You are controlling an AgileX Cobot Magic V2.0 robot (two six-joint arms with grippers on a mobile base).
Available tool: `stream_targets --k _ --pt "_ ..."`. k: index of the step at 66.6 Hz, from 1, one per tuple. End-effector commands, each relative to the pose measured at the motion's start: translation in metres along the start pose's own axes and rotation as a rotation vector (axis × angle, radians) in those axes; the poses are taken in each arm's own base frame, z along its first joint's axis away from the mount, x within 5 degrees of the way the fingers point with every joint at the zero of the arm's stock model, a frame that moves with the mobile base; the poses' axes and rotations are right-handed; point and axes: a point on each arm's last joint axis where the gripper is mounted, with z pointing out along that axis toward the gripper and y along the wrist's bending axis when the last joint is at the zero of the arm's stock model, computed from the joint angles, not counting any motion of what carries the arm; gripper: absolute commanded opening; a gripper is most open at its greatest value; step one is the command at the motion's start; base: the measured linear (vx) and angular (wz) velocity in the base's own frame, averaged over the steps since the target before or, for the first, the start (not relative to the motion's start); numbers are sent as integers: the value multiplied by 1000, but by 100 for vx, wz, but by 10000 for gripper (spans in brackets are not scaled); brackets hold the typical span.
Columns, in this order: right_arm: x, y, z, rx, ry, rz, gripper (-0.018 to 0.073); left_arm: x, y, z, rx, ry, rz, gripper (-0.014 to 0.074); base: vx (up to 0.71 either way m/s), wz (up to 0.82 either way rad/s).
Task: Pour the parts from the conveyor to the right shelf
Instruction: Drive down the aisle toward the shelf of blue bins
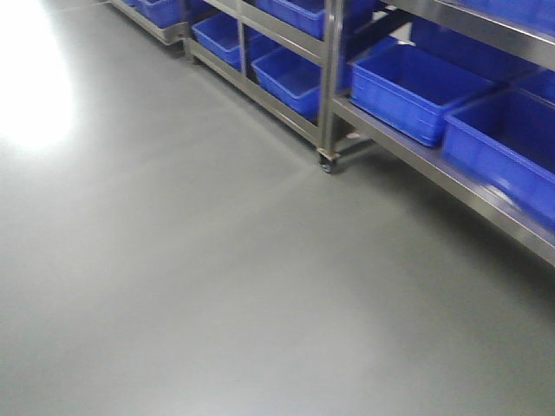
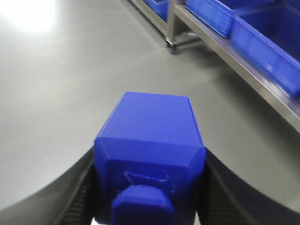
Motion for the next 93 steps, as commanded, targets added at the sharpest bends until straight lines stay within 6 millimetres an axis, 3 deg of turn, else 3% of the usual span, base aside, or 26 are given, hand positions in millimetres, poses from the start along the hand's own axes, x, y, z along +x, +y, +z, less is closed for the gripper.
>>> stream_targets --k 1,41,93 --pt "-6 0 -2 3 -6 -8 -5 -13 -1 0 10 -84 -16 -6 61 41" --pt "-6 0 -2 3 -7 -8 -5 -13 -1 0 10 -84 -16 -6 65 39" --pt "-7 0 -2 0 -7 -7 -5 -13 -1 0 10 -84 -16 -6 69 16"
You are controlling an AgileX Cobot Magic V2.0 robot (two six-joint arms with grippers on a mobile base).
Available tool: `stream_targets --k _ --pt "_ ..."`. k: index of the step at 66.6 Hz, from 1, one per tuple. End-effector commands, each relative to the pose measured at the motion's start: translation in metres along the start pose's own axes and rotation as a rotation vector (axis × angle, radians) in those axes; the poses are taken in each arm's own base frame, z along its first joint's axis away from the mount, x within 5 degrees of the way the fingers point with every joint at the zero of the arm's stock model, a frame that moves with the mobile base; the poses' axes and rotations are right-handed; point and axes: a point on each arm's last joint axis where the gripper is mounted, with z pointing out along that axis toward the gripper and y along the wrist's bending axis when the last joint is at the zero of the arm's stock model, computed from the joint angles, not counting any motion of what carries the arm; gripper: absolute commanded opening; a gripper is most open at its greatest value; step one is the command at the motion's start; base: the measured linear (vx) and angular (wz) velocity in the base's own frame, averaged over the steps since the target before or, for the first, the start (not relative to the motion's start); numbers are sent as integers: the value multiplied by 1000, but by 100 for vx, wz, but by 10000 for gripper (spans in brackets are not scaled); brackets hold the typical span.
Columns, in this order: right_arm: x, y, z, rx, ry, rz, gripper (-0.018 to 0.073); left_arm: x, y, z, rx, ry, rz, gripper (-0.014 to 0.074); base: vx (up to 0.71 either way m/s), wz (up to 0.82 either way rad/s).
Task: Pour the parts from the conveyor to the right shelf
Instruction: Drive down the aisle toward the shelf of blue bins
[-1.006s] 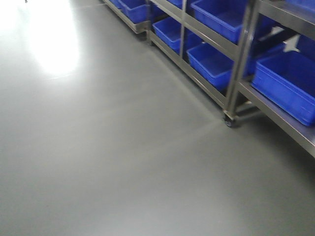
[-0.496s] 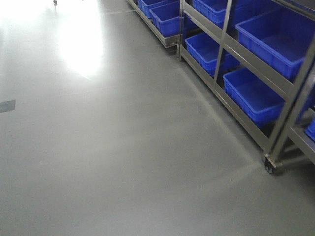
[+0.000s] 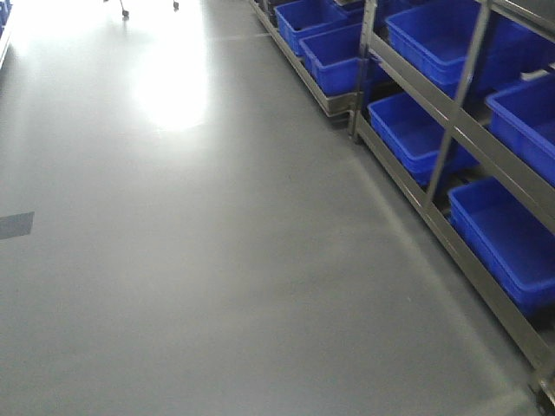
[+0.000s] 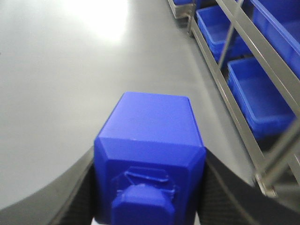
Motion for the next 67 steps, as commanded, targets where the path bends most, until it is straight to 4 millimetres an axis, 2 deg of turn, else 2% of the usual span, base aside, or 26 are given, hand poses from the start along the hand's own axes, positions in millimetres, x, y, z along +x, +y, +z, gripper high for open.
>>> stream_targets --k 1,39,67 --pt "-7 0 -2 0 -7 -7 -5 -13 -1 0 10 -84 -16 -6 66 22" --pt "-6 0 -2 1 -7 -8 -5 -13 -1 0 10 -84 -16 -6 63 30" --pt "-7 0 -2 -1 -7 -7 -5 -13 -1 0 10 -84 -16 -6 57 4"
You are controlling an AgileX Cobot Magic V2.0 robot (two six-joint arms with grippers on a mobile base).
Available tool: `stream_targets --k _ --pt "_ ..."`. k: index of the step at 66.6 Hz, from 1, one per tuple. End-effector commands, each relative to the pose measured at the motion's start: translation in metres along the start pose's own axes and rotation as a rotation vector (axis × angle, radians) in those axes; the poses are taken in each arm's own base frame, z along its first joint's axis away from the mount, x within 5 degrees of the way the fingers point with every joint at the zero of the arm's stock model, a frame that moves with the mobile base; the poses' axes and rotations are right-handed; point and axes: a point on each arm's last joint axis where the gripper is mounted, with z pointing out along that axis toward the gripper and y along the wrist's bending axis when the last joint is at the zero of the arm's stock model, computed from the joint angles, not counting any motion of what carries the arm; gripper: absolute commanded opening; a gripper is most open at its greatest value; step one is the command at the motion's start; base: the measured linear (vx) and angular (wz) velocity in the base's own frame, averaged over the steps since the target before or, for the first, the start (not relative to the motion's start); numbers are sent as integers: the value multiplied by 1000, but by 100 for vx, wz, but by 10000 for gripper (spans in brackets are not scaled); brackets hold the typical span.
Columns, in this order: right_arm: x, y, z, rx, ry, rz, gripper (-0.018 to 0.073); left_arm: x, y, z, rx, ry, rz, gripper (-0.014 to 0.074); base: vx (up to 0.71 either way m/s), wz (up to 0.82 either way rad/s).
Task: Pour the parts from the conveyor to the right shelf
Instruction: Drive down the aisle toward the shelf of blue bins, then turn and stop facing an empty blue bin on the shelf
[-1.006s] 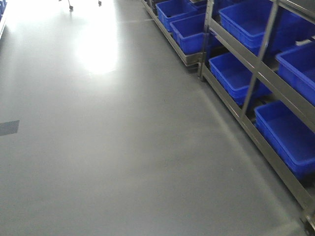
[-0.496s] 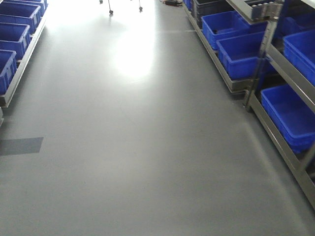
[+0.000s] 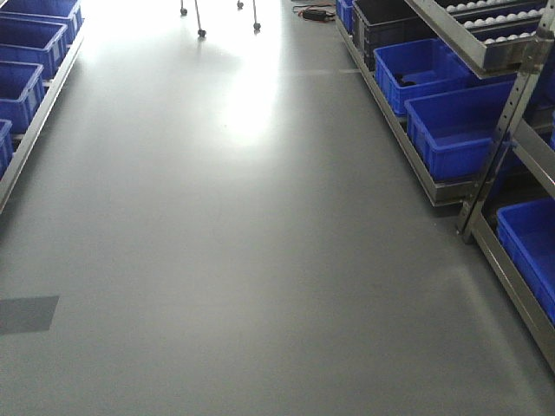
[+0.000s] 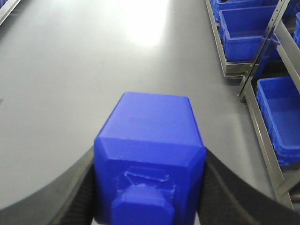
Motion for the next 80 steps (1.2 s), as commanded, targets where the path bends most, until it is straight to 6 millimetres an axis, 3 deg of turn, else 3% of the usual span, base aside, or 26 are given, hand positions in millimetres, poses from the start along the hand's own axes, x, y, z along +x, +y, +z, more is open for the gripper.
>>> stream_targets --k 1,41,80 --pt "-6 0 -2 3 -7 -7 -5 -13 -1 0 10 -84 -16 -6 56 -5" --pt "-7 0 -2 -1 -7 -6 -5 -13 -1 0 10 -84 -16 -6 49 16" --pt "-6 -1 -2 7 -6 -9 -5 -13 -1 0 10 -84 -16 -6 33 99"
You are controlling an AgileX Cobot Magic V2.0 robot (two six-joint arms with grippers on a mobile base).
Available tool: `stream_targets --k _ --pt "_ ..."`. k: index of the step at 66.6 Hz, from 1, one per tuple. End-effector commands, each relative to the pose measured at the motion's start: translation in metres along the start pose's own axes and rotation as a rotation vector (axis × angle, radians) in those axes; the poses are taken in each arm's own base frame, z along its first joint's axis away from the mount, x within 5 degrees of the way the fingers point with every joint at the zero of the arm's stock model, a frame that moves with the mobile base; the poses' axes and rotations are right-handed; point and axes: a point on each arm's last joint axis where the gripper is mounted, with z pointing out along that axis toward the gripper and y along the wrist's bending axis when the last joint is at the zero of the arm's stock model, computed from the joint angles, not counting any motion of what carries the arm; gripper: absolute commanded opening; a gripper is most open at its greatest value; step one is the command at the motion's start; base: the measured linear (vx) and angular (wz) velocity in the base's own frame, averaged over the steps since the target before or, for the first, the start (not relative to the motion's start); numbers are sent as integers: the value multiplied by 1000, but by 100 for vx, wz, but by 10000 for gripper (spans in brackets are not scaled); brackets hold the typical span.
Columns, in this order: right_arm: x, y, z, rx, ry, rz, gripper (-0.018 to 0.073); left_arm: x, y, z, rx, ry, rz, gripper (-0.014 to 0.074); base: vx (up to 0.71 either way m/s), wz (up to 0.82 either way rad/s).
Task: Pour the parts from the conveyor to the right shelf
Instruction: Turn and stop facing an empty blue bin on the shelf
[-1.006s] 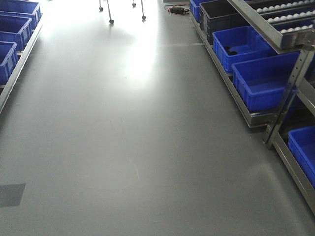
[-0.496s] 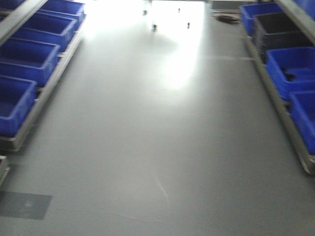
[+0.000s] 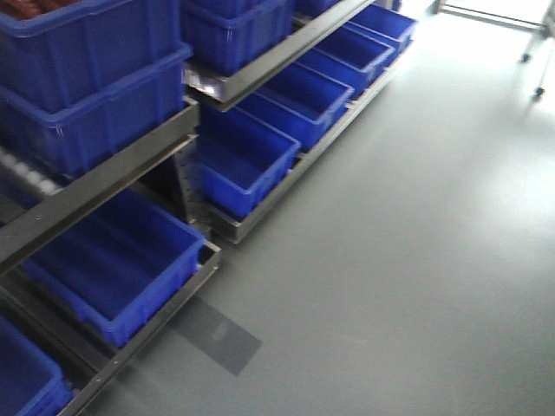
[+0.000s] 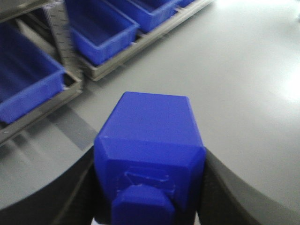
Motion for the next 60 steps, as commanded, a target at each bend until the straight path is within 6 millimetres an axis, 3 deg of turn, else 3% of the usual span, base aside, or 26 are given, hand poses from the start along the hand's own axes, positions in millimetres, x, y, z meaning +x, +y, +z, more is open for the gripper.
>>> stream_targets --k 1,28,60 --pt "-6 0 -2 3 -7 -8 -5 -13 -1 0 10 -84 -16 -6 27 107" --pt "-6 0 -2 2 -7 -7 -5 -12 -5 2 79 -58 -15 -6 26 99" --pt "-6 0 -2 2 -7 -7 -5 -12 -5 2 84 -57 -15 -6 20 78"
